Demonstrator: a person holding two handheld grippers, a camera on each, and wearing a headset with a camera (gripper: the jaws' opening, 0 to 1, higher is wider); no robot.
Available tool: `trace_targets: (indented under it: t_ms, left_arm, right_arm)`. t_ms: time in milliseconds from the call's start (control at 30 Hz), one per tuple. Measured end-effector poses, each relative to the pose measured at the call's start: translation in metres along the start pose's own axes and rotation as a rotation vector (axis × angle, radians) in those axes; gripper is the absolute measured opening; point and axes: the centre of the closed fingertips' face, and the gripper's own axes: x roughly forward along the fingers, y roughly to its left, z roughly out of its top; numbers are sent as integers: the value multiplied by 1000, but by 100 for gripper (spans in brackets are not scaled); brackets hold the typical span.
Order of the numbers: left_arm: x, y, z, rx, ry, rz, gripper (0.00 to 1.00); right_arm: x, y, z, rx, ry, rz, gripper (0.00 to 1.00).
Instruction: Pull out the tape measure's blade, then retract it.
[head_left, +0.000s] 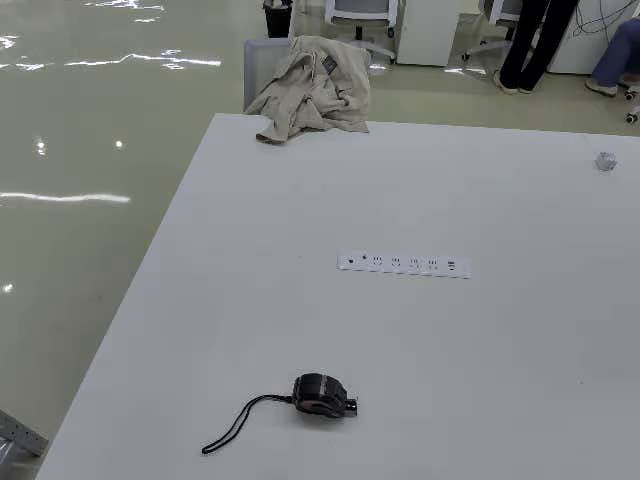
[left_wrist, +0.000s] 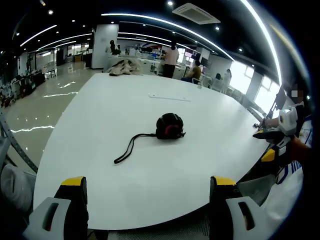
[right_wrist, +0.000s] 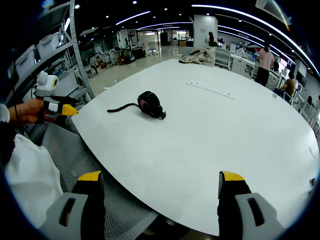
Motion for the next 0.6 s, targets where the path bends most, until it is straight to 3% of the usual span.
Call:
trace_targets:
  t_ms: [600]
  left_arm:
    - [1,1,-1,-1,4,0,100]
  right_arm:
    - [1,0,2,-3,0,2,98]
